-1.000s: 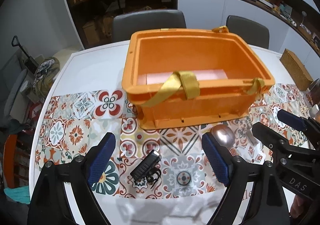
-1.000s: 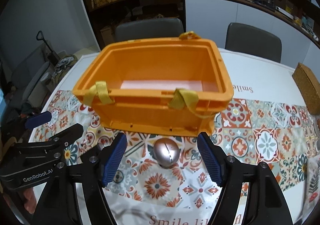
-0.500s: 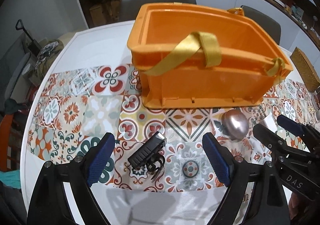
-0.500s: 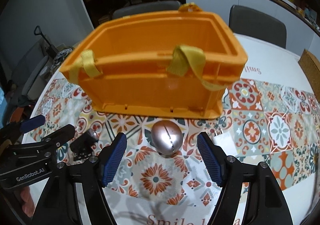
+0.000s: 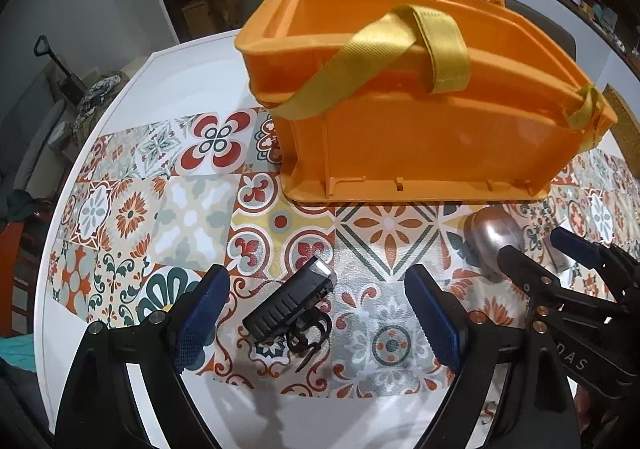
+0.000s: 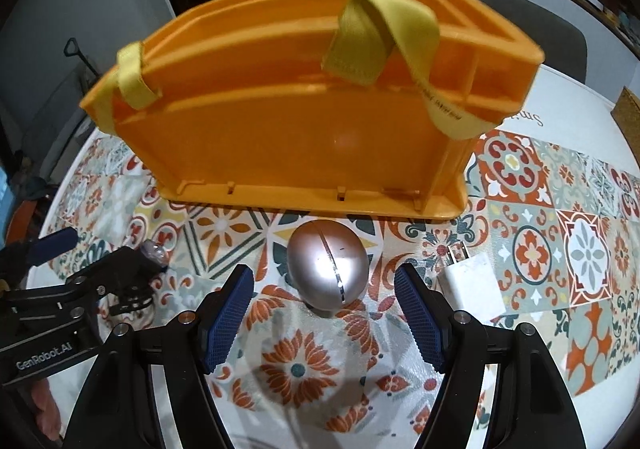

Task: Organize rigid objects
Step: 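Close the right tool on the silver egg-shaped device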

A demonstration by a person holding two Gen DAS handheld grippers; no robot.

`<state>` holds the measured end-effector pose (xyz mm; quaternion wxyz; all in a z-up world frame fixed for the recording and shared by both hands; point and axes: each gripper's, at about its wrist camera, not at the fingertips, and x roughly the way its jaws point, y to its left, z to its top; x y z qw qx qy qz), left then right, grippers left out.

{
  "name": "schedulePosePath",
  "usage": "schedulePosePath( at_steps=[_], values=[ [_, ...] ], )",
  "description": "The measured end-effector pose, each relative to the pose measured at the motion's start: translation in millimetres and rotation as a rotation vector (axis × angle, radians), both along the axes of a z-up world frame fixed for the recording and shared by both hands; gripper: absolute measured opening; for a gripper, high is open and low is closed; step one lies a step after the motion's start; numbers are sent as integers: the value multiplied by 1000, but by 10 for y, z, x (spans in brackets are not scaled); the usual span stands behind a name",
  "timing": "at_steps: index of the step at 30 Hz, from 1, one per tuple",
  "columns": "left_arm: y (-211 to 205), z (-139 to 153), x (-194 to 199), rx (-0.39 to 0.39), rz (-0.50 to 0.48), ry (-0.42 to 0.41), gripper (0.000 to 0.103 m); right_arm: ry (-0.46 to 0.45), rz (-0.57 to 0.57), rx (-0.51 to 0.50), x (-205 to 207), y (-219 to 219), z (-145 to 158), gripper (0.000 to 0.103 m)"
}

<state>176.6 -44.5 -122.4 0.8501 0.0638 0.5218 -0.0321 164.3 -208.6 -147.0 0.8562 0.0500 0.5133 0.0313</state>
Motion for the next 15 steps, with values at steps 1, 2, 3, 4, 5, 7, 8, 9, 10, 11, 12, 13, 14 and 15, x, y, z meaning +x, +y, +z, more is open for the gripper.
schedulePosePath(
  at_steps=[1, 2, 3, 4, 5, 7, 8, 9, 10, 11, 12, 13, 14, 15],
  values=[
    [-7, -17, 5, 7, -1, -1, 90, 2, 3, -3, 14, 7, -23, 73],
    [-13, -34, 12, 11, -2, 0, 90, 9, 3, -9, 33, 10, -55, 73],
    [-20, -53, 20, 14, -3, 2, 90, 13, 2, -12, 49, 16, -82, 73],
    [-21, -64, 23, 15, -2, 2, 90, 15, 5, -14, 61, 19, -111, 73],
    [-24, -80, 25, 13, -1, 2, 90, 17, 6, -24, 77, 27, -139, 73],
    [-29, -101, 31, 13, -2, 5, 90, 17, 12, -40, 105, 51, -173, 73],
    [-36, -121, 40, 13, -4, 9, 90, 17, 15, -45, 114, 58, -184, 73],
    [-45, -135, 47, 15, -5, 11, 90, 15, 17, -49, 122, 65, -192, 73],
    [-47, -150, 52, 17, -5, 13, 90, 11, 21, -54, 139, 77, -205, 73],
    [-52, -168, 61, 18, -5, 17, 90, 13, 22, -60, 150, 83, -218, 73],
    [-54, -179, 65, 17, -6, 18, 90, 16, 23, -63, 165, 88, -236, 73],
    [-55, -189, 70, 17, -5, 21, 90, 17, 25, -63, 178, 92, -246, 73],
    [-56, -203, 79, 18, -4, 24, 90, 20, 27, -67, 195, 96, -265, 73],
    [-57, -216, 86, 17, -3, 26, 90, 22, 26, -71, 210, 97, -277, 73]
  ],
)
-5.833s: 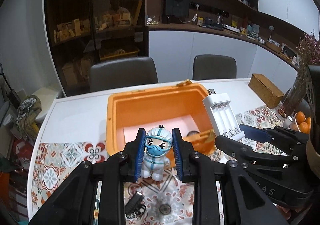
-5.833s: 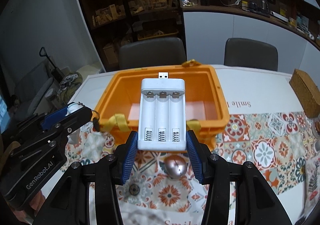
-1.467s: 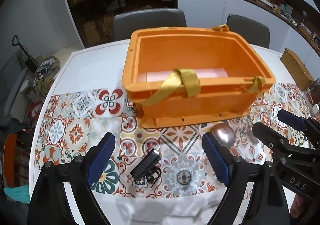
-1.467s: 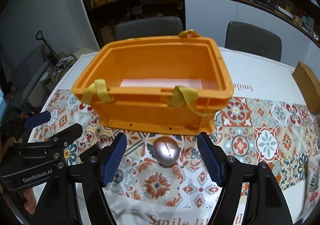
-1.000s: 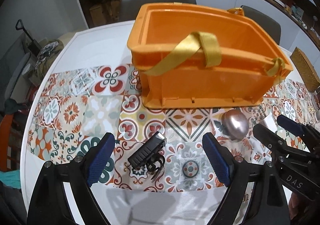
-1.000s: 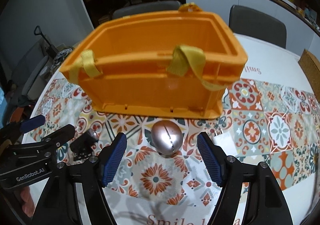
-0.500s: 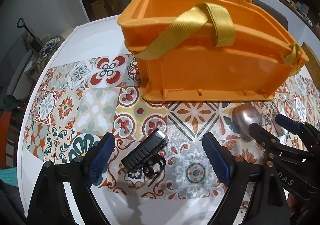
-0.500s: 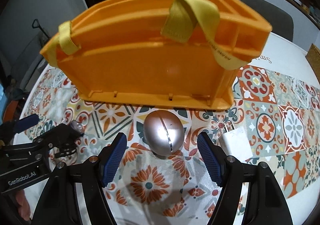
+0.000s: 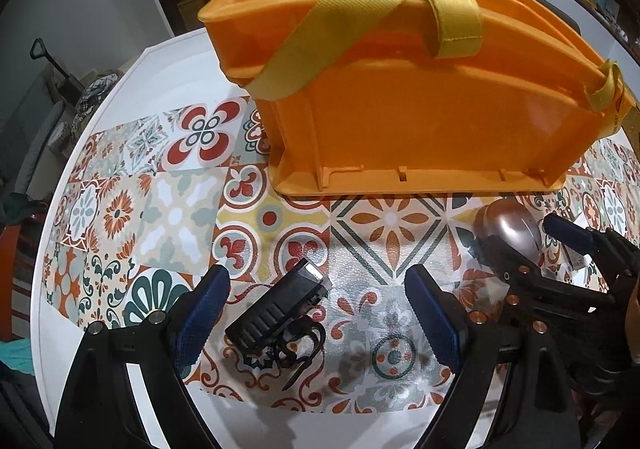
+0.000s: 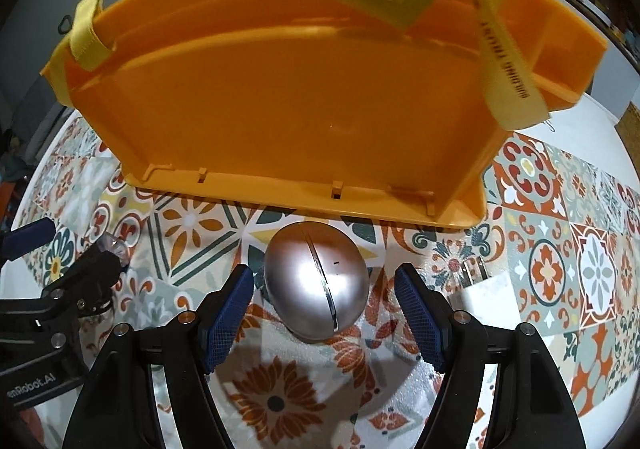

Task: Organize rigid objects
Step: 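Close the right tool on the silver egg-shaped device, then close the left tool on the black bike light while the right tool holds the silver device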

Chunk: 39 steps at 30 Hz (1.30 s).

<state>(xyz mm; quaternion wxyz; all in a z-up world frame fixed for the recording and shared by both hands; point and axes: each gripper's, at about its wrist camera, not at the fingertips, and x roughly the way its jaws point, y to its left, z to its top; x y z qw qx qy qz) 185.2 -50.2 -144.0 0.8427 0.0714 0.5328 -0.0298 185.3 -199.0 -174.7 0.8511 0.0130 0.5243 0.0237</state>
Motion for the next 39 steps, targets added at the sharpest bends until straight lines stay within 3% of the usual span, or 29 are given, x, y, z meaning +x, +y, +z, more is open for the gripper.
schedulePosePath(
  at_steps=[6, 13, 19, 26, 34, 39],
  values=[
    [-16, -46, 36, -3, 0, 10, 90, 5, 1, -16, 90, 41, -74, 72],
    [-16, -43, 40, -5, 4, 12, 90, 5, 5, -16, 141, 27, -141, 55],
    [52, -28, -6, -41, 19, 20, 90, 11, -9, -6, 136, 39, -160, 55],
    [214, 36, -80, -178, 78, 53, 90, -3, -22, 24, -6, 47, -4, 55],
    [417, 115, -265, -209, 113, 33, 90, -19, -12, 56, -225, 117, 184, 55],
    [578, -1, -403, -214, 150, 68, 90, -19, -6, 74, -358, 188, 198, 55]
  ],
)
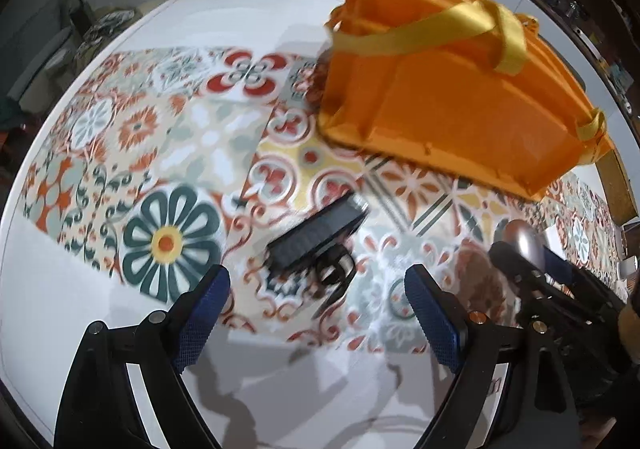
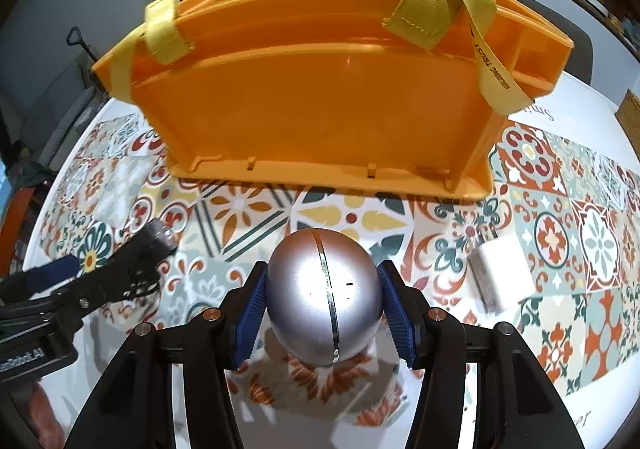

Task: Organize rigid objects
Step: 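Close the left tool on the black bike light while the right tool holds the silver device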

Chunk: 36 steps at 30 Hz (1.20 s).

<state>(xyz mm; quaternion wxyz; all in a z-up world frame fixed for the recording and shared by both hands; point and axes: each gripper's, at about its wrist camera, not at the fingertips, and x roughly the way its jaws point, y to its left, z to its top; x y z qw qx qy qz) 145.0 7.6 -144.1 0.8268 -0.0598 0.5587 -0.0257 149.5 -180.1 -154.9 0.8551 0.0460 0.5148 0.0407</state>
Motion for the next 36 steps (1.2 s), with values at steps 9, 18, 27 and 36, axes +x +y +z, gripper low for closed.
schedulePosePath(
  at_steps=[9, 18, 27, 36],
  values=[
    [-9, -75, -25, 23, 82, -3, 90, 14, 35, -1, -125, 67, -37, 55],
    [-121, -76, 213, 106, 182, -48, 90, 8, 14, -11, -32, -60, -20, 55],
    [-248, -217, 374, 128, 212, -27, 88, 12, 24, -27, -2, -100, -46, 55],
    [-216, -357, 471, 90, 228, 25, 73, 22, 14, -28, 28, -147, -63, 55]
  ],
)
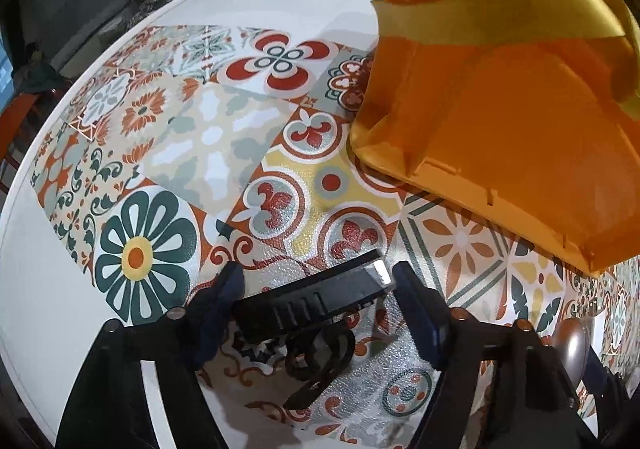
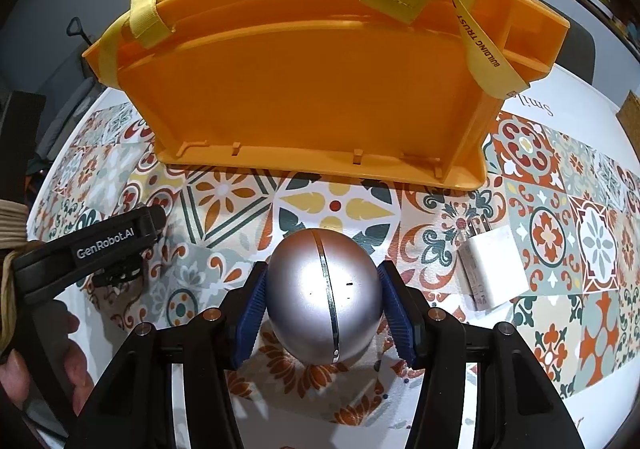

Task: Organize rigid objects
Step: 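Close the left tool on the black bike light while the right tool holds the silver device, then lift and carry the black light and silver device over the orange crate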

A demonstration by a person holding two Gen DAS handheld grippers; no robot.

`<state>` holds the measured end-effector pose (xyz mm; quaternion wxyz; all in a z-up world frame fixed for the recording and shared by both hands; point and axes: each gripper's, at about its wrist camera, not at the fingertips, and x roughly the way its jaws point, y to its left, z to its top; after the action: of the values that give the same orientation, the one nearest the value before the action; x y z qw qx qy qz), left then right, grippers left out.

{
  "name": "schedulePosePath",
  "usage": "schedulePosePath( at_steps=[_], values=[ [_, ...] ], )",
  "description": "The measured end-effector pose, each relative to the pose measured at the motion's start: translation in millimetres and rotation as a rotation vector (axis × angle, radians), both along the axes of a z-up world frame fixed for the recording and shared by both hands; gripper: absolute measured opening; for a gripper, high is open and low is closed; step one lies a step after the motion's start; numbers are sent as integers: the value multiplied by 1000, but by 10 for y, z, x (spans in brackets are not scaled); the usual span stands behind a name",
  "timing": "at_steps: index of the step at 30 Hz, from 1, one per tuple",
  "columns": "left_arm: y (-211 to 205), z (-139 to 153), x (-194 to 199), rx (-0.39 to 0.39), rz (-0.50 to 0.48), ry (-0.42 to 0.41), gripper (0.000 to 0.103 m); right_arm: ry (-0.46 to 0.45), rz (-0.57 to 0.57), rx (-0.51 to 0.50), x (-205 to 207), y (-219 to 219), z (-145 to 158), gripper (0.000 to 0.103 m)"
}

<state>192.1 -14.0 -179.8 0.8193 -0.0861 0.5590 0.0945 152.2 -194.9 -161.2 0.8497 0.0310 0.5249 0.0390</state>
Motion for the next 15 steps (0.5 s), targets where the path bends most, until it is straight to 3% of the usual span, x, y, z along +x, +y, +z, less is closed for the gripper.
schedulePosePath(
  at_steps=[15],
  values=[
    [-39, 65, -133, 9, -161, -22, 73, -8, 6, -6, -47, 89, 61, 55]
  ],
)
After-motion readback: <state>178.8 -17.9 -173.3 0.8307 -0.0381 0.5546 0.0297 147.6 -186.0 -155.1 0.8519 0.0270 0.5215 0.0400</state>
